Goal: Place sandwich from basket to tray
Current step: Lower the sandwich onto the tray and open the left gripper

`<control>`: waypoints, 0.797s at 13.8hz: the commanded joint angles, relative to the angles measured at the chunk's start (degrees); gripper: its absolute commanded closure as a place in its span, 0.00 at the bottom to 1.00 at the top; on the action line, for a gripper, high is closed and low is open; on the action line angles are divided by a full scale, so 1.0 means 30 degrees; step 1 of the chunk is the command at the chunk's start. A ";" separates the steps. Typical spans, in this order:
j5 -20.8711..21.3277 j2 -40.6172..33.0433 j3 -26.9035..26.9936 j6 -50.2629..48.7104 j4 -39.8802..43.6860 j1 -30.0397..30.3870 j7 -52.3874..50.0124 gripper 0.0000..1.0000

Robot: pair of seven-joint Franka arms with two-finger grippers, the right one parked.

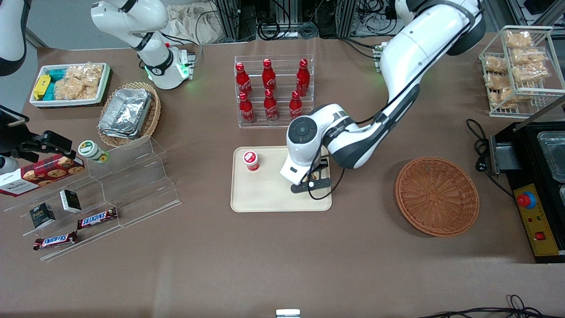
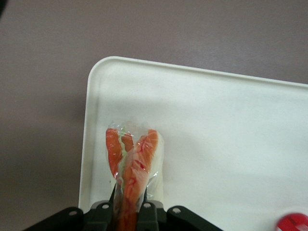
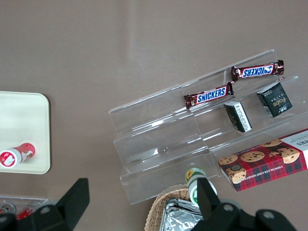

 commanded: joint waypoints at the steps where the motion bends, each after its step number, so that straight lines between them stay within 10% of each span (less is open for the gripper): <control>1: 0.1204 0.0936 -0.0094 0.0429 0.0580 -0.0083 -0.0588 0.86; 3: 0.1032 0.0910 -0.0006 0.0431 0.0639 0.0004 -0.0589 0.55; 5: 0.0884 0.0793 -0.0035 0.0402 0.0698 0.0092 -0.0676 0.01; 11: -0.0984 -0.3417 -0.0150 -0.0706 0.0845 0.1811 -0.2260 0.00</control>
